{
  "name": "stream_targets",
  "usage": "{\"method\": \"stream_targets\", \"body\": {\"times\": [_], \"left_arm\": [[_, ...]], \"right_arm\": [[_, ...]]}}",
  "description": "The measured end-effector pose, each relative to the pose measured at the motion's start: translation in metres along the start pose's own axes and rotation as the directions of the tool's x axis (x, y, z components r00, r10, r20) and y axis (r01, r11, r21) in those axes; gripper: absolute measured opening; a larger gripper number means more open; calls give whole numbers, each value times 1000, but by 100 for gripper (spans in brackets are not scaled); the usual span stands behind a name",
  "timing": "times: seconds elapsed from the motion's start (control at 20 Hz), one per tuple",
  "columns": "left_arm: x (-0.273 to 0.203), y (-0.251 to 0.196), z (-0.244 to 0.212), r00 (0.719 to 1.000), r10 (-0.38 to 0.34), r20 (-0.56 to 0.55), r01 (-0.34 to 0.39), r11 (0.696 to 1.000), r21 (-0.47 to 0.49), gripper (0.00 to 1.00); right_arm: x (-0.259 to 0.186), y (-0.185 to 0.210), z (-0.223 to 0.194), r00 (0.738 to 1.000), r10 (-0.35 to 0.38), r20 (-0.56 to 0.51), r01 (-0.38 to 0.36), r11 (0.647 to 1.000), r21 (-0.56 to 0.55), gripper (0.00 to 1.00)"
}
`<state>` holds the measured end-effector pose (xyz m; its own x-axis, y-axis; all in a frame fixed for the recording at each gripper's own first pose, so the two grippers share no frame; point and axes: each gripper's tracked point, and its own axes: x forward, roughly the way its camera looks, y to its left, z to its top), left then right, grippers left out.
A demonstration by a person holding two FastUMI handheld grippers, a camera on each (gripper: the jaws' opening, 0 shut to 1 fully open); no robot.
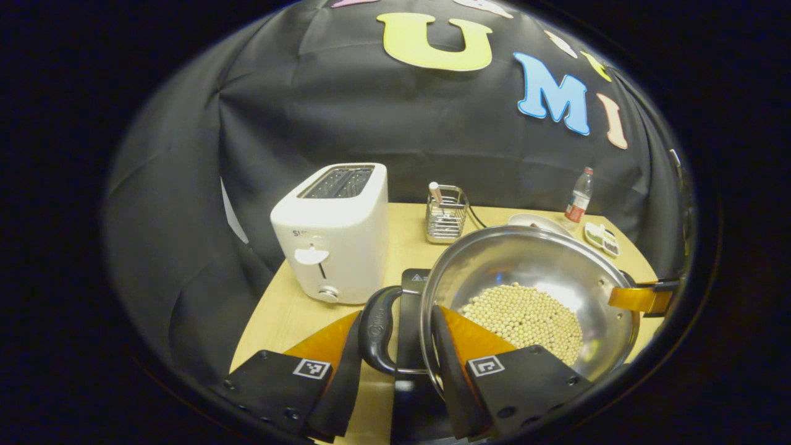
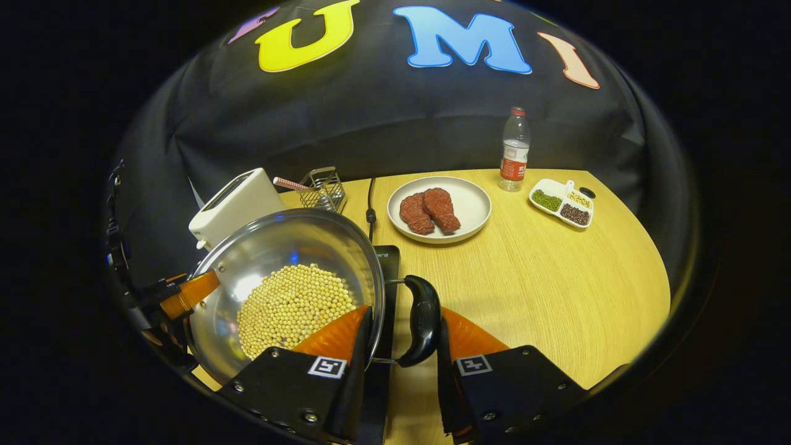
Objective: First push the handle of the pot to place it horizontally, then grasp the pot with both hands and set it on the induction cooktop.
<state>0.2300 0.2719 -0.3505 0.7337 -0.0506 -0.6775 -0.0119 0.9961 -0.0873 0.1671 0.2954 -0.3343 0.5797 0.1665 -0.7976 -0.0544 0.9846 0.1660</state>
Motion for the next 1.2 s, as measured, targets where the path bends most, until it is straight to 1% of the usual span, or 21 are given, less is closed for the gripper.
{"method": "stream_targets", "body": {"times": [0.05, 0.1, 0.15, 0.2, 0.25, 0.3, 0.35, 0.4, 0.45, 0.5, 0.55, 0.6, 0.75, 0.9, 1.0, 1.05, 1.15, 1.2], "left_arm": [[0, 3, -4, 1000, 2, -11, -2, 1000, -5, 63], [0, 4, -3, 1000, -1, 0, 1, 1000, -14, 63], [1, 4, -6, 1000, 0, -5, 0, 1000, -20, 67], [1, 5, -7, 1000, 1, 1, 0, 1000, -26, 63], [1, 5, -6, 1000, 2, 7, -1, 1000, -27, 67], [1, 7, -7, 1000, 7, 12, -7, 1000, -24, 68], [1, 4, -5, 1000, 8, 28, -8, 1000, -16, 67], [2, 3, 1, 998, 11, 57, -11, 1000, -3, 74], [-1, 3, 7, 996, 25, 86, -26, 1000, 5, 81], [0, 2, 10, 994, 36, 100, -38, 999, 14, 89], [-3, 2, 6, 994, 53, 99, -55, 998, 18, 96], [-4, 2, 4, 994, 62, 92, -64, 998, 16, 96], [-10, 6, -1, 993, 81, 90, -81, 997, -5, 97], [-24, 12, 11, 986, 99, 134, -101, 995, 7, 97], [-37, 9, 28, 977, 98, 189, -105, 994, 30, 97], [-46, 3, 36, 972, 93, 215, -104, 994, 41, 92], [-64, -16, 52, 962, 67, 265, -85, 995, 58, 96], [-75, -26, 61, 955, 57, 293, -78, 995, 61, 92]], "right_arm": [[1, 2, -2, 1000, -4, -5, 4, 1000, -1, 50], [1, 2, 1, 1000, -6, 13, 6, 1000, -7, 50], [2, 4, -1, 1000, -8, 11, 8, 1000, -10, 50], [1, 4, 1, 1000, -8, 17, 8, 1000, -9, 50], [2, 5, 1, 1000, -7, 14, 7, 1000, -8, 51], [2, 5, 1, 1000, 0, 17, 0, 1000, -10, 50], [3, 7, 1, 1000, 13, 24, -13, 1000, -16, 53], [3, 10, 1, 999, 26, 28, -25, 999, -33, 55], [0, 10, 2, 999, 28, 42, -27, 999, -47, 65], [-1, 7, 4, 999, 11, 51, -9, 998, -55, 71], [-1, 5, 2, 998, 2, 59, 1, 999, -54, 98], [-3, 6, 4, 998, 4, 64, -1, 999, -47, 96], [-8, 2, 12, 996, 12, 93, -9, 1000, -28, 98], [-26, -6, 28, 989, 15, 149, -14, 1000, -8, 98], [-47, -15, 43, 977, 15, 213, -17, 1000, 10, 98], [-58, -22, 51, 968, 15, 249, -19, 1000, 14, 98], [-82, -36, 65, 950, 14, 312, -18, 1000, 10, 98], [-93, -46, 70, 940, 6, 341, -7, 1000, 2, 98]]}}
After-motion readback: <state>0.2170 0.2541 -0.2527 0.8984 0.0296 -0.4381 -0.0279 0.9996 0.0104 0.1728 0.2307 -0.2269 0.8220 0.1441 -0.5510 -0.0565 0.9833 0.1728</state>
